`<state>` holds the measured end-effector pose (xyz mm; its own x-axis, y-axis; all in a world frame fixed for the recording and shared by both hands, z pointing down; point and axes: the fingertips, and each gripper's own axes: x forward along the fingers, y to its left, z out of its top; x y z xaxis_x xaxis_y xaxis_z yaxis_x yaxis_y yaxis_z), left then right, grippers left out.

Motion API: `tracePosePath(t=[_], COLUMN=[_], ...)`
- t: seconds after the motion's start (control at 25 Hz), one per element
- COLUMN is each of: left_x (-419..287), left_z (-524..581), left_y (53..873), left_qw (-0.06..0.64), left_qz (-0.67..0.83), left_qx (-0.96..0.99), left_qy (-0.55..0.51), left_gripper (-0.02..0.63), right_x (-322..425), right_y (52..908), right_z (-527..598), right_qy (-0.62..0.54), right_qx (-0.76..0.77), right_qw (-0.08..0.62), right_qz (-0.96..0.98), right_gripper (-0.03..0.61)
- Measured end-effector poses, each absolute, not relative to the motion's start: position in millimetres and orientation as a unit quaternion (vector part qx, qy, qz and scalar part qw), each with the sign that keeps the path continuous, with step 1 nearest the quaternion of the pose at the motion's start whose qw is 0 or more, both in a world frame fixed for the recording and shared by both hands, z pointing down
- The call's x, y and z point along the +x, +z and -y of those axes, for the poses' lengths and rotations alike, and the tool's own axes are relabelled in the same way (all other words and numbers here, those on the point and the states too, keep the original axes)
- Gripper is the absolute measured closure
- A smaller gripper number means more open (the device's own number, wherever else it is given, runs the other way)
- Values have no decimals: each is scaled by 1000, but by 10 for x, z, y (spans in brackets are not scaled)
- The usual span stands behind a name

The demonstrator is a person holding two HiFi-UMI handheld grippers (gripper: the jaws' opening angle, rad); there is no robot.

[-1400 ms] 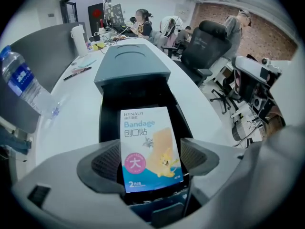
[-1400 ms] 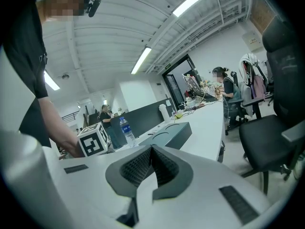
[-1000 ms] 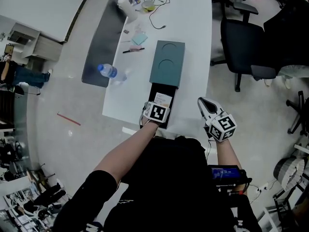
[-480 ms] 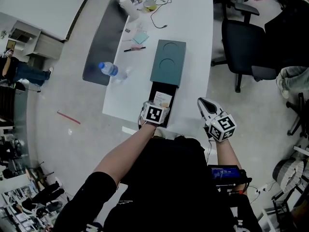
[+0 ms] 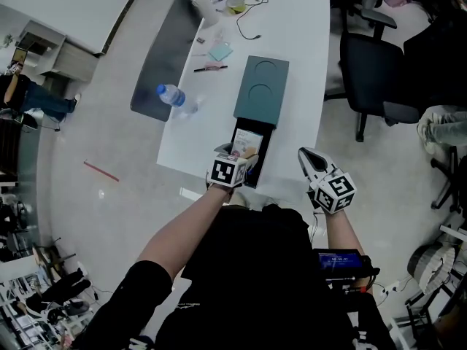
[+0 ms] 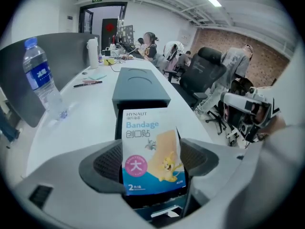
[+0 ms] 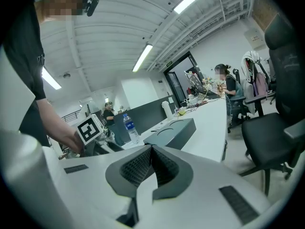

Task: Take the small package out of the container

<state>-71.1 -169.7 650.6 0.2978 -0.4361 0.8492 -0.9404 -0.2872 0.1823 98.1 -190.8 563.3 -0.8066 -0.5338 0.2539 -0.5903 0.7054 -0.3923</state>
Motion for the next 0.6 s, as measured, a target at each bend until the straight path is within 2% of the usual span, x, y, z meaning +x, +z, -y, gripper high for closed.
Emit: tracePosePath(t=[0.6], left_x=[-1037], left_z=[1671], left_y=[5919], left_qw=[322], left_qz=[463], left_qx=[795], left_qy=[223], left_gripper=[236], right_x=[678], right_y=[5349], right_z=[1720], right_qy=[202], right_qx=[339], right_qw=[77], right_qz=[916], right_gripper=[552])
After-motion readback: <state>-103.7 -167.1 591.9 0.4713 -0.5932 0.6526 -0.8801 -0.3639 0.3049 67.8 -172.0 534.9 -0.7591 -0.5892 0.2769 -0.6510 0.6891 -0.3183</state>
